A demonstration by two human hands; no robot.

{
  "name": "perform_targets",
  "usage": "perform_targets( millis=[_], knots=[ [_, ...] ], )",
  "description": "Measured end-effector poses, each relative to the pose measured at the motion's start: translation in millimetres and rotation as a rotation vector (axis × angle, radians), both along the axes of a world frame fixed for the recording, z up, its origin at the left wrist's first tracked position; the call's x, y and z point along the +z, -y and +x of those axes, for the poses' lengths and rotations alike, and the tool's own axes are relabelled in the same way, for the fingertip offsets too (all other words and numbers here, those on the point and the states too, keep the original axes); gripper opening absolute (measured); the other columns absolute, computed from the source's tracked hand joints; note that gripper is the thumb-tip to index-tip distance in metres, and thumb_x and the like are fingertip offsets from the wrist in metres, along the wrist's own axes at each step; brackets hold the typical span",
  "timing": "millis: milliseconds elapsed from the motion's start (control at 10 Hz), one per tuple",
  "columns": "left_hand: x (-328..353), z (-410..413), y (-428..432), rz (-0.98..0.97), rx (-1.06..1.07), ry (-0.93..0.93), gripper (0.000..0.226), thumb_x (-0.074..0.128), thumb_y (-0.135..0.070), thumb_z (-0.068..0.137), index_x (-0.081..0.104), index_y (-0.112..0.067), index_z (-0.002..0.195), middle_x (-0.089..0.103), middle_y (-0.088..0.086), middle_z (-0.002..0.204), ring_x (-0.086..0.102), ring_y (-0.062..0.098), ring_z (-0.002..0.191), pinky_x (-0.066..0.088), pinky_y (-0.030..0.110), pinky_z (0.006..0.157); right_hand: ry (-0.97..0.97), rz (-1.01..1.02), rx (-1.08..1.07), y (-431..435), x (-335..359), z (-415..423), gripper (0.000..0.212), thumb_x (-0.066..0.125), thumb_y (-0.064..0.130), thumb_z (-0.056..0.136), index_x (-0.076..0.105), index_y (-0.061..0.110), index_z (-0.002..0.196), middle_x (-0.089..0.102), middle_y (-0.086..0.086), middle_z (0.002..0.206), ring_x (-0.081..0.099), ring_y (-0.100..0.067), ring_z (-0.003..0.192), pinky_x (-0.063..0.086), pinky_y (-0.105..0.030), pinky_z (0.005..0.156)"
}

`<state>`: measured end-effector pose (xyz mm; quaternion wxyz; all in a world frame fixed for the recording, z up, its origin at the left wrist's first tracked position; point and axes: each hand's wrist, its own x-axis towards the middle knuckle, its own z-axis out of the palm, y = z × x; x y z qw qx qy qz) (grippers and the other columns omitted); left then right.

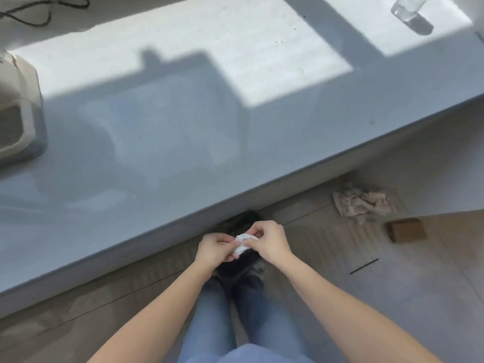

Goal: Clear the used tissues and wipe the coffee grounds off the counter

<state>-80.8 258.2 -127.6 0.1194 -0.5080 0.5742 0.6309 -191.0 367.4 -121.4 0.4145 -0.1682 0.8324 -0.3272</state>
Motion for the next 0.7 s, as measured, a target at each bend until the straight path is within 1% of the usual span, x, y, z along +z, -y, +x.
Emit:
perform_targets(
  millis=[100, 200, 300, 400, 500, 600, 700],
  knots=[
    [-37, 5, -7, 0.09, 0.035, 0.063, 0.009, 0.066, -0.007, 0.084, 0.067, -0.015, 0.08, 0.066, 0.005, 0.062, 0.061, 0.009, 0.057, 0.049, 0.012, 0.05, 0.073, 0.068, -0.1, -6, -44, 9, 0.012, 0.076, 0.014, 0.069, 0.067, 0.022, 0.069, 0.067, 0.004, 0.069, 0.063, -0.013, 0.065, 0.054, -0.029, 0.066],
    [-74, 12, -12, 0.092, 0.073, 0.149, 0.008, 0.066, -0.009, 0.084, 0.064, -0.014, 0.078, 0.062, 0.003, 0.063, 0.056, 0.01, 0.057, 0.045, 0.013, 0.048, 0.164, 0.082, -0.183, -7, -87, 20, 0.013, 0.077, 0.012, 0.073, 0.068, 0.021, 0.077, 0.065, 0.008, 0.072, 0.06, -0.006, 0.066, 0.048, -0.014, 0.063],
    [-107, 15, -11, 0.098, 0.098, 0.223, 0.002, 0.065, -0.011, 0.085, 0.064, -0.01, 0.084, 0.062, 0.003, 0.066, 0.057, 0.01, 0.059, 0.046, 0.019, 0.054, 0.309, 0.094, -0.298, -9, -123, 29, 0.018, 0.071, 0.01, 0.079, 0.07, 0.013, 0.096, 0.067, 0.003, 0.086, 0.065, -0.014, 0.083, 0.055, -0.029, 0.08],
    [-137, 14, -10, 0.128, 0.08, 0.27, 0.024, 0.059, -0.014, 0.089, 0.061, -0.004, 0.111, 0.062, 0.003, 0.076, 0.058, 0.012, 0.066, 0.046, 0.021, 0.057, 0.404, 0.12, -0.401, -11, -150, 34, 0.027, 0.062, 0.008, 0.084, 0.067, 0.013, 0.11, 0.069, -0.003, 0.1, 0.065, -0.018, 0.087, 0.057, -0.034, 0.082],
    [-154, 7, -9, 0.208, 0.004, 0.351, 0.056, 0.05, -0.031, 0.094, 0.03, -0.012, 0.143, 0.056, 0.008, 0.12, 0.059, 0.023, 0.098, 0.049, 0.031, 0.078, 0.456, 0.171, -0.427, -12, -169, 31, 0.042, 0.053, 0.01, 0.09, 0.052, 0.016, 0.131, 0.058, -0.008, 0.129, 0.058, -0.026, 0.113, 0.048, -0.042, 0.098],
    [-174, 5, -5, 0.092, -0.17, 0.451, 0.076, 0.045, -0.041, 0.095, 0.002, -0.01, 0.15, 0.025, 0.012, 0.155, 0.034, 0.031, 0.137, 0.032, 0.037, 0.109, 0.442, 0.198, -0.435, -16, -182, 27, 0.049, 0.046, 0.009, 0.092, 0.041, 0.017, 0.14, 0.046, -0.01, 0.142, 0.048, -0.027, 0.125, 0.043, -0.03, 0.098],
    [-170, 12, -3, 0.093, -0.234, 0.403, 0.076, 0.043, -0.042, 0.096, 0.0, -0.011, 0.15, 0.014, 0.009, 0.158, 0.023, 0.028, 0.143, 0.022, 0.034, 0.113, 0.411, 0.193, -0.453, -22, -181, 32, 0.047, 0.043, 0.007, 0.094, 0.041, 0.015, 0.14, 0.043, -0.01, 0.145, 0.043, -0.025, 0.131, 0.036, -0.026, 0.099]
  ],
)
